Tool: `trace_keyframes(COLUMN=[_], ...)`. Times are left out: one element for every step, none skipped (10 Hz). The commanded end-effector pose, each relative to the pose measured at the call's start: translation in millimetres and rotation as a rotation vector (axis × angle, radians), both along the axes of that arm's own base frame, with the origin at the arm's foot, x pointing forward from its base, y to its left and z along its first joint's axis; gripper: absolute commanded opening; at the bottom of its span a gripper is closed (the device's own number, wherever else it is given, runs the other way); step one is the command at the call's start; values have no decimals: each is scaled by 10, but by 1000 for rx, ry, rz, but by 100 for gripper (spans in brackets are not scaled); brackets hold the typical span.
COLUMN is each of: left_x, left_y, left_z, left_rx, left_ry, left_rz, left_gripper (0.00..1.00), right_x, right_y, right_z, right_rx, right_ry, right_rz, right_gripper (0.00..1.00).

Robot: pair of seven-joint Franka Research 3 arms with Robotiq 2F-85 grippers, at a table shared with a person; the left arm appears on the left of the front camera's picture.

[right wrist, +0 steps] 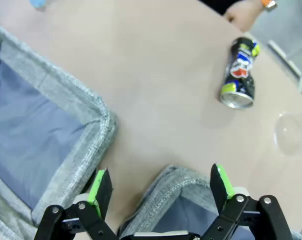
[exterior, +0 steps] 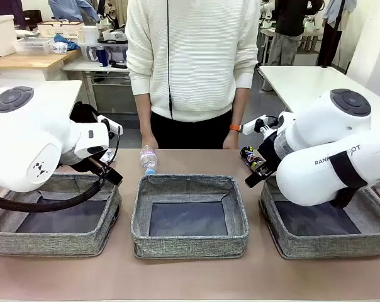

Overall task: Sort the waste into the appropriate baskets.
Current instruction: Pick up the waste item pointed out by the person.

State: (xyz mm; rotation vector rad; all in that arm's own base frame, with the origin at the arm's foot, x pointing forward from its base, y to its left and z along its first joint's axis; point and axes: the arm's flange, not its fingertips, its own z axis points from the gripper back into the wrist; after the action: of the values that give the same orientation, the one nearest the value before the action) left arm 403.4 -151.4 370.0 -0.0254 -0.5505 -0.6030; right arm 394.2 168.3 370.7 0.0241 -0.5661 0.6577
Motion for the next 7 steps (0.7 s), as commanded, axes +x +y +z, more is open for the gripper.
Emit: trace_keyframes(left_x=[0,0,0,0,0,0,0], left_y=[0,0,0,0,0,0,0], left_z=[1,1,1,1,1,1,1], left_rx=[0,0,0,0,0,0,0], left_ry=[0,0,0,0,0,0,0], left_rz=[0,0,0,0,0,0,0], left_gripper=[100,100,100,100,100,100,100], right_x=[0,0,0,0,0,0,0], right_y=[0,0,0,0,0,0,0], right_z=[0,0,0,0,0,0,0], right_rx=[0,0,0,0,0,0,0], right_ry=[0,0,0,0,0,0,0], right_rz=[0,0,0,0,0,0,0], right_gripper=[100,100,100,100,100,100,100])
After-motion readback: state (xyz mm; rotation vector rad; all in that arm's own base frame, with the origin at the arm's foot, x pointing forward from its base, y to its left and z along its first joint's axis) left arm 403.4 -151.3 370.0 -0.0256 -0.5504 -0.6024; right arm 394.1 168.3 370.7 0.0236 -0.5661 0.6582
